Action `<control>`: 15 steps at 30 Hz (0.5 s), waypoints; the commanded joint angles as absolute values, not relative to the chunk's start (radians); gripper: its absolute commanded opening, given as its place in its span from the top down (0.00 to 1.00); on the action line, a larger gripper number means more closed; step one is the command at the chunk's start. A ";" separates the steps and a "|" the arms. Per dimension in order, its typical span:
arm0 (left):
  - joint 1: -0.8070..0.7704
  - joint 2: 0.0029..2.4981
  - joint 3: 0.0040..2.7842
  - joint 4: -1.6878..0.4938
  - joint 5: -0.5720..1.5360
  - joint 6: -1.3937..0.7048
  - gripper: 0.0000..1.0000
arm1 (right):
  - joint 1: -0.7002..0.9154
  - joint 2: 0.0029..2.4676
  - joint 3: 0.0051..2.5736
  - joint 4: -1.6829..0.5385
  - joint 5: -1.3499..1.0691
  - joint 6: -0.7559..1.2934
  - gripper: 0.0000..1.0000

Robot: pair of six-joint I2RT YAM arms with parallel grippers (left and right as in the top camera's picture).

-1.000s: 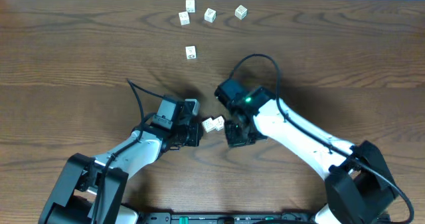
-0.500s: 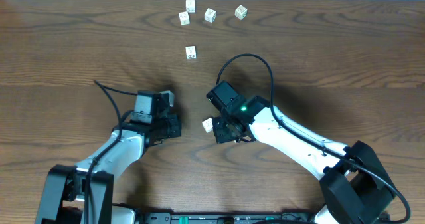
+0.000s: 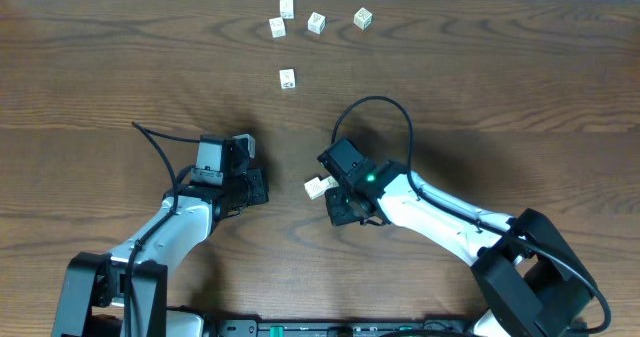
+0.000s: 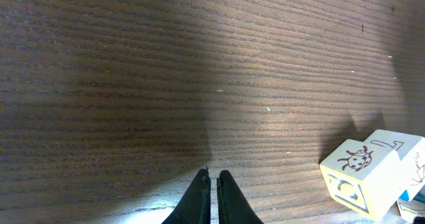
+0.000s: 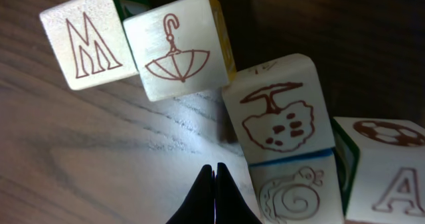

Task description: Lift 5 blocks

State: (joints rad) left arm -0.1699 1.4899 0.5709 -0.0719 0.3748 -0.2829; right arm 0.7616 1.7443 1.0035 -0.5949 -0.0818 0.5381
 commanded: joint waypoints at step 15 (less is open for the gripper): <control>-0.164 1.475 0.562 -0.075 0.365 -0.266 0.93 | 0.729 1.755 0.972 -0.486 0.080 0.491 0.99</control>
